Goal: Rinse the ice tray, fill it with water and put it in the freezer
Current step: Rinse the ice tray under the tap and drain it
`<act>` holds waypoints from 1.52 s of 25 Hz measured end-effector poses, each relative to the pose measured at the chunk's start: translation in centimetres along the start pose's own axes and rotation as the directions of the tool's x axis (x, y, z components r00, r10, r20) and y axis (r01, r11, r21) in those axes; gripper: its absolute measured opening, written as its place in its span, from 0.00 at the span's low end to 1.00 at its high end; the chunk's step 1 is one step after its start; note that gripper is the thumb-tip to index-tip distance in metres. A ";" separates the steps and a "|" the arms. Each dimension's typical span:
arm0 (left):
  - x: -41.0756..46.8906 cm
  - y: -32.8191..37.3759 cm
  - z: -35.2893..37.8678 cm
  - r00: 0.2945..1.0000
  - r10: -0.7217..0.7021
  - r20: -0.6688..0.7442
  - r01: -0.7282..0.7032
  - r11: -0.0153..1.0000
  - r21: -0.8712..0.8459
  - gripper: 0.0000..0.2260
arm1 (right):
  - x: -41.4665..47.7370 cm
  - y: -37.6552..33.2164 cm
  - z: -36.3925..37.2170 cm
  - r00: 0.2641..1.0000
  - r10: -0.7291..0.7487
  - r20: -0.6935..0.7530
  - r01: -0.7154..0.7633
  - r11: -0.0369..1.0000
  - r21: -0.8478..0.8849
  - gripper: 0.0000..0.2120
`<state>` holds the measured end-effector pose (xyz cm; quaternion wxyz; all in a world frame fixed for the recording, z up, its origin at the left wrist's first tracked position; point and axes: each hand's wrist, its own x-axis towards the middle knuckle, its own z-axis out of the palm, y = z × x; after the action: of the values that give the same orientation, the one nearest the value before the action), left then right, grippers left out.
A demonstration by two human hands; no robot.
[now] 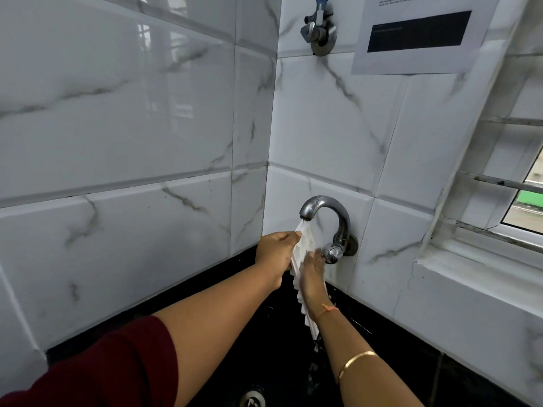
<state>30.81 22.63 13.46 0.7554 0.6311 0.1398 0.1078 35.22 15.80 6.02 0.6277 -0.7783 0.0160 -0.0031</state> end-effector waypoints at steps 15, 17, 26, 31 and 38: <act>2.0 0.9 -3.7 0.971 -0.010 -0.240 -0.036 0.982 -0.185 0.10 | -0.5 4.5 -2.7 0.996 -0.088 0.000 0.083 0.941 -0.329 0.32; 1.9 0.6 -3.4 0.974 -0.007 -0.226 -0.021 0.992 -0.122 0.11 | -0.2 2.5 -3.5 0.957 -0.270 -0.106 0.186 0.852 -0.490 0.20; 2.2 -0.6 -2.8 0.987 0.089 -0.136 -0.064 0.982 0.178 0.11 | 5.2 -1.2 -5.6 0.965 -0.066 0.254 0.262 0.290 -0.921 0.33; 1.9 -1.0 -2.6 0.986 0.103 -0.129 -0.072 0.972 0.223 0.11 | 4.9 -0.8 -5.7 0.970 -0.064 0.236 0.241 0.402 -0.883 0.36; 1.7 -0.9 -2.2 0.984 0.157 -0.084 -0.132 0.959 0.251 0.09 | 4.6 -0.6 -6.4 0.971 -0.075 0.227 0.233 0.515 -0.825 0.35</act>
<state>31.58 25.09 12.10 0.6536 0.7215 0.1445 0.1772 39.67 9.52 7.88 0.1681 -0.9801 -0.1050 0.0126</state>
